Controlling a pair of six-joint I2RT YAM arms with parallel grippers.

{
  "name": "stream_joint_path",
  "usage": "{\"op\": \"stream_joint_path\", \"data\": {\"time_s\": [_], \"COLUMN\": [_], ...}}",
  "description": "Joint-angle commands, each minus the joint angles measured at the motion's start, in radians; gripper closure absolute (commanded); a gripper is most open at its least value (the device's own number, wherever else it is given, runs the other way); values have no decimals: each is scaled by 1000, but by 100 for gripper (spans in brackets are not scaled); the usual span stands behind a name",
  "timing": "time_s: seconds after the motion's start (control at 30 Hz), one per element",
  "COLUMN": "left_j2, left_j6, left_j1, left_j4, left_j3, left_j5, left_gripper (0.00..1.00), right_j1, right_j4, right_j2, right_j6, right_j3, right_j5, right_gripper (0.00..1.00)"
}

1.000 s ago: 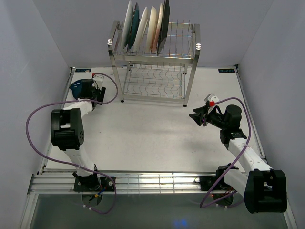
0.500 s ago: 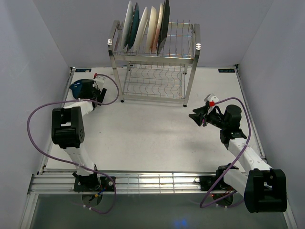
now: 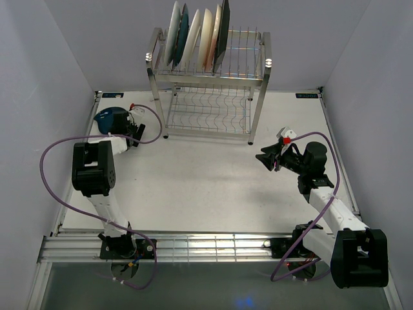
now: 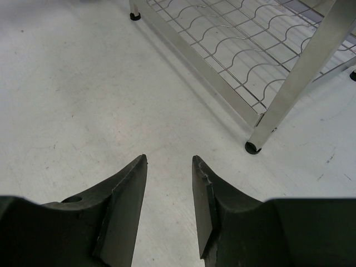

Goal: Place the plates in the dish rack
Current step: Pick up the plate from the corner of the board.

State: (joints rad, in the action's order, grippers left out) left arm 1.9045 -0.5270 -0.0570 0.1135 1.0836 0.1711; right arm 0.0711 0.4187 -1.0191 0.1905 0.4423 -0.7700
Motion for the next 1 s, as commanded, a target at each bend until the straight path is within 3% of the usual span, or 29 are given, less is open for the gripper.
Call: {"op": "stream_joint_path", "data": {"time_s": [0.0, 0.53, 0.97], "left_j2": [8, 57, 73], "left_j6": [-5, 27, 27], "left_j1": [-7, -38, -37], "left_j4": [11, -34, -92], "left_j3": [35, 107, 133], "left_j5": [-24, -87, -146], "left_gripper": [14, 18, 33], "right_j1": [-5, -5, -5], "right_j4": [20, 17, 19], "right_j2": [2, 1, 8], "right_j6": [9, 7, 7], "right_j3": [29, 30, 27], "right_j5": [-11, -23, -25], "right_gripper": [55, 56, 55]}}
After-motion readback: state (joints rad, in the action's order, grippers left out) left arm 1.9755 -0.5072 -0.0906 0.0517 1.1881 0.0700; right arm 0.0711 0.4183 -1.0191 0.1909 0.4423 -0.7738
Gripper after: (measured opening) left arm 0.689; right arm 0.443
